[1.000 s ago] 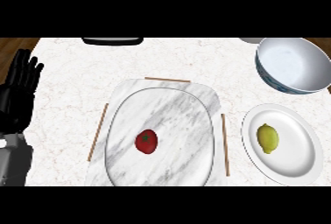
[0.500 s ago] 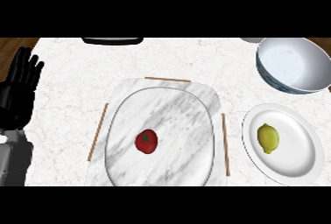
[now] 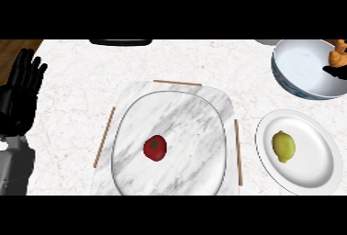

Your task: Pick the croissant from the plate and place it in the bowl

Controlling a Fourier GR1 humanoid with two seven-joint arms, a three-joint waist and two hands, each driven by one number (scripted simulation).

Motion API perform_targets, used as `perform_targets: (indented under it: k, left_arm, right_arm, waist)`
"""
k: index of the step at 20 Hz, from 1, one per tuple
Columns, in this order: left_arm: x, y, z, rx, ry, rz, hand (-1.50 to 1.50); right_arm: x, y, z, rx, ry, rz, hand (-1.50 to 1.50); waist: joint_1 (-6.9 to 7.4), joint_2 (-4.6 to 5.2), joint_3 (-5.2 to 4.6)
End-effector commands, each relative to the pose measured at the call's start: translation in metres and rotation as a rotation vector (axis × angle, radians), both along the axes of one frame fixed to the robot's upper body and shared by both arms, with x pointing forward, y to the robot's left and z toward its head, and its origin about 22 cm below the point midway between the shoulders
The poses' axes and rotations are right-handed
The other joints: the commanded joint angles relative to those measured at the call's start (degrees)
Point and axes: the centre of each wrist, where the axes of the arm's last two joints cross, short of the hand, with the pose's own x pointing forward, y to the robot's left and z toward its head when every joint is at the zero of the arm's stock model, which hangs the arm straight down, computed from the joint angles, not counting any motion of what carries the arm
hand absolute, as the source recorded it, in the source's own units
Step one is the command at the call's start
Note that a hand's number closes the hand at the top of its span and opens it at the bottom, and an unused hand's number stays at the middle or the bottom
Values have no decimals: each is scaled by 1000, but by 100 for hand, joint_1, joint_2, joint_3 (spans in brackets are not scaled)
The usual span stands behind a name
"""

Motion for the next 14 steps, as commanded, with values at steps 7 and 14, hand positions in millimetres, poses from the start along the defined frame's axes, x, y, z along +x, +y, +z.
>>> perform_targets:
  k: [7,14]
  left_arm:
    - [0,-1,-1,-8,-1,-13,0]
    - [-4,5,-2,-5,-7,-17,0]
  right_arm:
    - [1,5,-52,294,-46,-121,-150]
    - [-10,-9,-56,394,-392,-174,-150]
  waist:
    - [73,47,12]
    - [-6,17,11]
